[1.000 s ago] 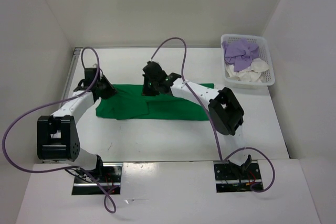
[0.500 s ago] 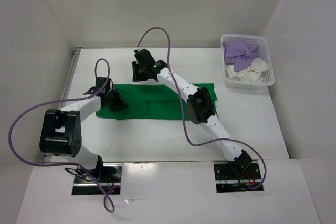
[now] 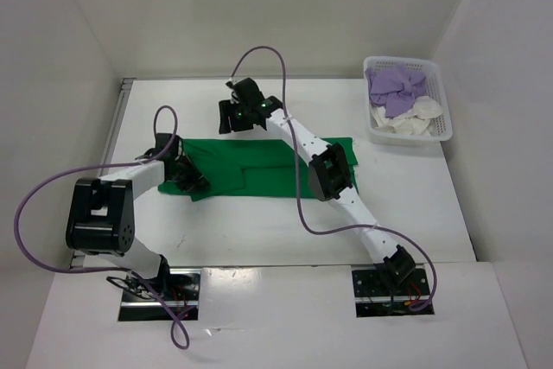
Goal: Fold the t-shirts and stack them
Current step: Fold the other side of the tshirt into a rectangle, then rotate the tshirt 90 degrees
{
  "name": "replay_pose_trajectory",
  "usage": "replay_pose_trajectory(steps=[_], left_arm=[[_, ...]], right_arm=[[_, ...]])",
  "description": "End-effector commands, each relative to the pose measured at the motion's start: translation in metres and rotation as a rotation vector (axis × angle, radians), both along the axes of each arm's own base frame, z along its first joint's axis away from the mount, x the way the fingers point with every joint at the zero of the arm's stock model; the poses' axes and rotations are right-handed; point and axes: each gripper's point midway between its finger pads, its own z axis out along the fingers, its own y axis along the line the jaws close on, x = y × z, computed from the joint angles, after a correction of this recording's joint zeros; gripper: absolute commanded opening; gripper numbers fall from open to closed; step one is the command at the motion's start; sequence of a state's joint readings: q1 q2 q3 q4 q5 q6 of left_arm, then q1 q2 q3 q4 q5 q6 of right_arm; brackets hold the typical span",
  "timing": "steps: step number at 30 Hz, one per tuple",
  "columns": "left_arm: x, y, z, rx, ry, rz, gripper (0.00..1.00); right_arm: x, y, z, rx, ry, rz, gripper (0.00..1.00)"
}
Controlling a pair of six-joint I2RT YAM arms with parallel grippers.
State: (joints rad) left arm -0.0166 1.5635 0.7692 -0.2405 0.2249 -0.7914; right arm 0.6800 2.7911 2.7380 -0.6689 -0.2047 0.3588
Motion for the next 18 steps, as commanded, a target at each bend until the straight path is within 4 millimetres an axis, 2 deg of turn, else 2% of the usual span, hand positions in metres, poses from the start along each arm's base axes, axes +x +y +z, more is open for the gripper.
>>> replay_pose_trajectory(steps=[1, 3, 4, 5, 6, 7, 8, 10, 14, 18], left_arm=[[-0.009, 0.008, 0.009, 0.027, 0.01, 0.023, 0.3], [0.0, 0.008, 0.027, 0.026, -0.042, 0.023, 0.32], [0.002, 0.008, 0.033, 0.03, -0.055, 0.016, 0.32], [0.01, 0.008, 0.044, 0.029, -0.089, 0.016, 0.32], [0.011, 0.008, 0.052, 0.034, -0.11, 0.009, 0.32], [0.011, 0.007, 0.052, 0.026, -0.11, 0.004, 0.32], [0.017, 0.007, 0.063, 0.025, -0.143, 0.004, 0.33], [0.022, 0.007, 0.076, 0.03, -0.193, -0.002, 0.33], [0.031, 0.007, 0.093, 0.04, -0.246, -0.018, 0.33], [0.032, 0.008, 0.095, 0.052, -0.253, -0.035, 0.33]], right_arm=[[-0.002, 0.01, -0.012, 0.062, 0.025, 0.077, 0.64], [-0.009, 0.015, -0.026, 0.083, 0.062, 0.107, 0.64], [-0.01, 0.018, -0.023, 0.101, 0.069, 0.114, 0.64], [-0.013, 0.018, -0.032, 0.101, 0.087, 0.125, 0.65], [-0.017, 0.023, -0.028, 0.129, 0.098, 0.144, 0.65], [-0.023, 0.024, -0.037, 0.132, 0.126, 0.163, 0.65], [-0.026, 0.026, -0.04, 0.148, 0.144, 0.175, 0.65], [-0.037, 0.032, -0.042, 0.192, 0.189, 0.226, 0.6], [-0.043, 0.036, -0.04, 0.225, 0.212, 0.249, 0.43], [-0.042, 0.04, -0.03, 0.251, 0.211, 0.246, 0.26]])
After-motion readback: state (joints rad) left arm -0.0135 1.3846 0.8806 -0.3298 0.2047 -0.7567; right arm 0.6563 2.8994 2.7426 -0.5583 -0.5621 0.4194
